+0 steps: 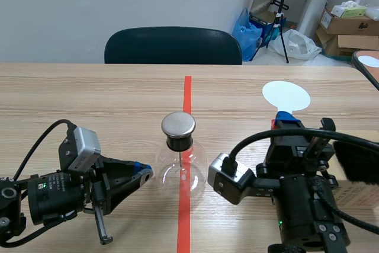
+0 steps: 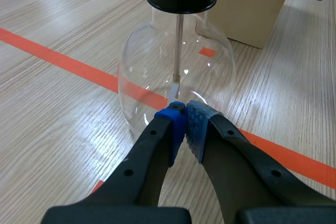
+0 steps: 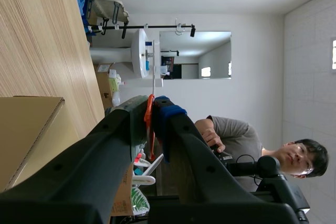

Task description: Do the electroscope experiment

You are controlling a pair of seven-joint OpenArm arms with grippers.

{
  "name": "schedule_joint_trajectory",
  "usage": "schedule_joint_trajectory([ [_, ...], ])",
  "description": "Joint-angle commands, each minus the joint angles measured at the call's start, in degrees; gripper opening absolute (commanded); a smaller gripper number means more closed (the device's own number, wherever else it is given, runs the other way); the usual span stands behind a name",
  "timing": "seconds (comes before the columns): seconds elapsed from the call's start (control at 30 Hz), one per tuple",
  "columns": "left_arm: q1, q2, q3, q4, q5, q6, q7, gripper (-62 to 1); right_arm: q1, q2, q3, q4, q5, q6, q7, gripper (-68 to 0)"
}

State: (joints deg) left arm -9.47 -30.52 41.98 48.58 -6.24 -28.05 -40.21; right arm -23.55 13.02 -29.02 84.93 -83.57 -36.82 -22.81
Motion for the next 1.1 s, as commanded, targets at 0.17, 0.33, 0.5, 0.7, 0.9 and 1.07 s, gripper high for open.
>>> schedule_joint_trajectory([
  [0.17,-0.2,-0.1,-0.1,1.0,-0.5,0.1,-1.4,-57.5,0.5,0.5,-0.2,1.4,-0.1,-0.7,-0.2,-65.8],
  [0.33,-0.2,-0.2,-0.1,1.0,-0.5,0.1,-1.4,-57.5,0.5,0.5,-0.2,1.4,-0.1,-0.7,-0.2,-65.8],
  [0.5,-0.2,-0.1,-0.1,1.0,-0.5,0.1,-1.4,-57.5,0.5,0.5,-0.2,1.4,-0.1,-0.7,-0.2,-65.8],
  [0.7,-0.2,-0.2,-0.2,1.0,-0.5,0.1,-1.4,-57.5,0.5,0.5,-0.2,1.4,-0.1,-0.7,-0.2,-65.8],
  [0.9,-0.2,-0.2,-0.2,1.0,-0.5,0.2,-1.4,-57.5,0.5,0.5,-0.2,1.4,-0.1,-0.7,-0.2,-65.7],
  [1.07,0.0,-0.2,-0.2,1.0,-0.5,0.3,-0.7,-57.5,0.5,0.5,-0.2,1.4,-0.1,-0.7,-0.2,-65.8],
])
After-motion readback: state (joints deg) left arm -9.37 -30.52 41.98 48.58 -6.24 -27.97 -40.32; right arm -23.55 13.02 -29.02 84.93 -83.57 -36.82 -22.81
